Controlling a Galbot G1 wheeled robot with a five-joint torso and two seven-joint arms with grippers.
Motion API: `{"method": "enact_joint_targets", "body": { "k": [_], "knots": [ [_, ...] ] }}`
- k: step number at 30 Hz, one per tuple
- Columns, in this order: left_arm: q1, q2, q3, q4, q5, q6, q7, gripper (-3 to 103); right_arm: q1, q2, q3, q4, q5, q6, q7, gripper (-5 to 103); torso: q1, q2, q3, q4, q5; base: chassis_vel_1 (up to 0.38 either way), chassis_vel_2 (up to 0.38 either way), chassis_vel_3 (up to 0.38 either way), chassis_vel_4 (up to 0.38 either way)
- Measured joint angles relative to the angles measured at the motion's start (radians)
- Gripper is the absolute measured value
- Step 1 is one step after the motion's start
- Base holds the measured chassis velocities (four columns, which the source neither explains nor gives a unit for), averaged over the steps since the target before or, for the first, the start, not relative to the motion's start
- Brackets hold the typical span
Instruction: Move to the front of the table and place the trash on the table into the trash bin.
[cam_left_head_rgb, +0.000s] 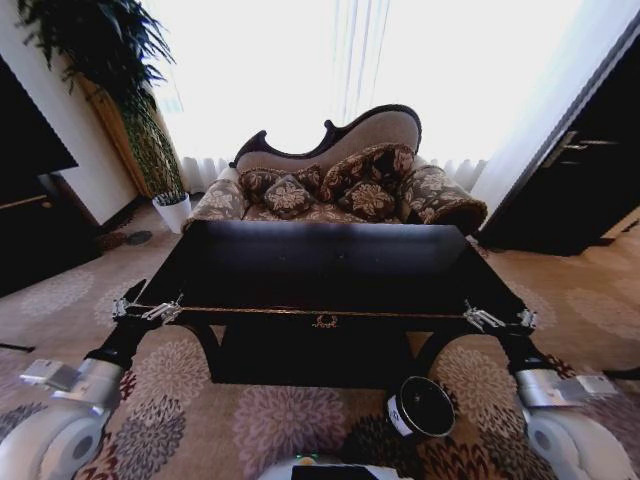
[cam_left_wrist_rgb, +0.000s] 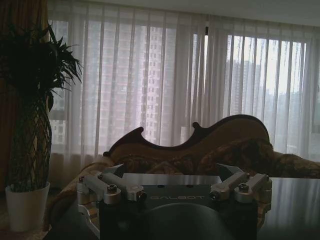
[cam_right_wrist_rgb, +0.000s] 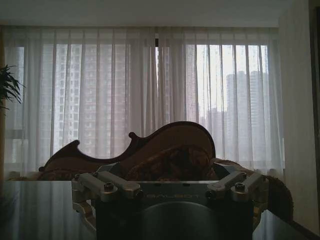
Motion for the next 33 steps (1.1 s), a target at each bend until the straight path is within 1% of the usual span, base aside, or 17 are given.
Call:
{"method": "enact_joint_targets", "body": {
  "k": [8,20,24,29,33],
  "knots": [
    [0.0,0.0,0.0,0.0,0.0,0.0,0.0,100,0.0,0.0,0.0,0.0,0.0,0.001,0.0,100,0.0,0.0,0.0,-0.0001,0.0,0.107,-0.116,-0.13,0.118],
    [0.0,0.0,0.0,0.0,0.0,0.0,0.0,100,0.0,0.0,0.0,-0.001,0.0,0.001,0.0,100,-0.001,0.0,0.0,-0.0002,0.0002,0.234,-0.226,-0.239,0.229],
    [0.0,0.0,0.0,0.0,0.0,0.0,0.0,100,0.0,0.0,0.0,-0.001,0.0,0.001,0.0,100,0.0,0.0,0.0,0.0,-0.0003,0.223,-0.22,-0.202,0.201],
    [0.0,0.0,0.0,0.0,0.0,0.0,0.0,100,0.0,0.0,0.0,-0.001,0.0,0.001,0.0,100,0.0,0.0,0.0,-0.0001,0.0002,0.197,-0.196,-0.194,0.189],
    [0.0,0.0,0.0,0.0,0.0,0.0,0.0,100,0.0,0.0,0.0,-0.001,0.0,0.001,0.0,100,0.0,0.0,0.0,0.0001,-0.0003,0.202,-0.21,-0.218,0.205]
  ]
}}
